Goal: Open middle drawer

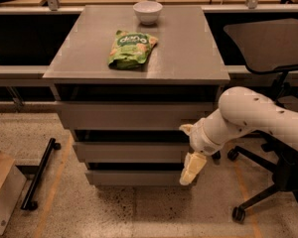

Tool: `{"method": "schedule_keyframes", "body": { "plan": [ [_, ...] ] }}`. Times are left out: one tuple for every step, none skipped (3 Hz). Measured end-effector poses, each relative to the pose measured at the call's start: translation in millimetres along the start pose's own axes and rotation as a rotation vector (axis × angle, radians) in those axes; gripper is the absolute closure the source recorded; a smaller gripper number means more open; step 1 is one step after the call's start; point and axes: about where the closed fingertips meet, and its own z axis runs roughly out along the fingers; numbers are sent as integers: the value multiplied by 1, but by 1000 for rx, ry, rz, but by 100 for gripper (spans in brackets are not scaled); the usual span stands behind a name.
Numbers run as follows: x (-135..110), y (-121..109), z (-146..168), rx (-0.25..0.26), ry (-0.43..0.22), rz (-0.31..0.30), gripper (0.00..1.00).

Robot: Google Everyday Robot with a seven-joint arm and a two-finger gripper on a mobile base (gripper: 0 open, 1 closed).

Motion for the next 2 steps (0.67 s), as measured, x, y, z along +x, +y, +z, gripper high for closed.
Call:
{"method": "schedule_keyframes", "body": {
  "plan": [
    [3, 0, 8, -11, -5, 7, 0],
    [8, 6, 20, -31, -21, 46, 0]
  ]
}}
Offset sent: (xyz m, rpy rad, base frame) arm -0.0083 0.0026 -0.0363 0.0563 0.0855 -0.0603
